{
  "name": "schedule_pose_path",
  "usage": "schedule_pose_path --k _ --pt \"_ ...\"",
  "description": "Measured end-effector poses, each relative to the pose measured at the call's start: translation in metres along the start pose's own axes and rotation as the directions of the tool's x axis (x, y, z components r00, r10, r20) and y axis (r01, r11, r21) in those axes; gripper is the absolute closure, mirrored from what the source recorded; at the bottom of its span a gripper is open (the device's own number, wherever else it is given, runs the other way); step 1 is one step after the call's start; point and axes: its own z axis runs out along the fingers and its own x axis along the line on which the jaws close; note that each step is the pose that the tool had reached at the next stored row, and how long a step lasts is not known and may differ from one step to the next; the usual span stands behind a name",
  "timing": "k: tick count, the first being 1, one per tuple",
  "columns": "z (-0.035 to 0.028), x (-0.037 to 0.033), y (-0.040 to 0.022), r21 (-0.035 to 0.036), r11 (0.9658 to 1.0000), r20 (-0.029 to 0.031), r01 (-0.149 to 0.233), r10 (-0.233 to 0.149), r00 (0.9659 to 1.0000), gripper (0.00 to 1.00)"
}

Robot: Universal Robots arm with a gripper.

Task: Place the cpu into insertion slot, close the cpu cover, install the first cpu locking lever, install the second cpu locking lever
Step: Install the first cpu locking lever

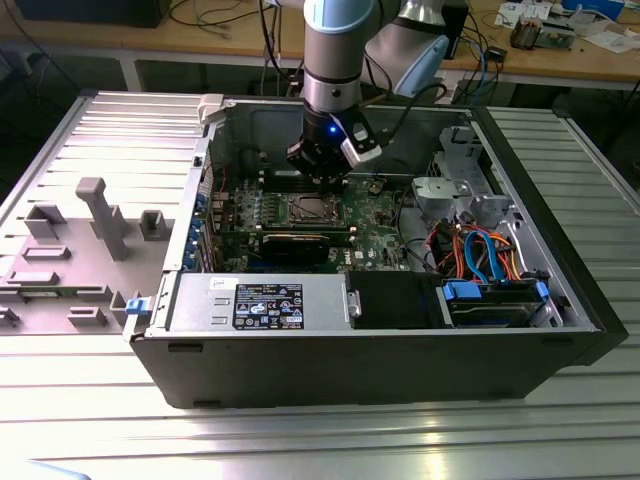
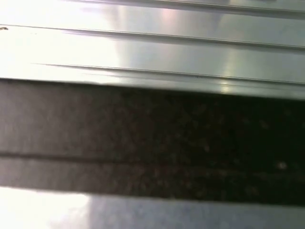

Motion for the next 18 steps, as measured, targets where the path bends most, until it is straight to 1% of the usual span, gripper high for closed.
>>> schedule_pose_path --k 1,5,10,13,18 --pt "0.0001 -0.0001 0.0001 0.0012 1.0000 0.0000 0.000 0.000 1.0000 0.89" --pt "-0.0005 -0.0001 0.0002 0.0012 1.0000 0.0002 0.000 0.000 1.0000 0.89" --pt "-0.0035 -0.0002 0.0003 0.0011 1.0000 0.0002 0.000 0.000 1.0000 0.89" --pt "-0.0035 -0.0001 0.0003 0.0013 1.0000 0.0001 -0.001 0.001 1.0000 0.89" --pt "-0.0017 -0.0001 0.0002 0.0048 1.0000 -0.0001 -0.004 0.004 1.0000 0.89"
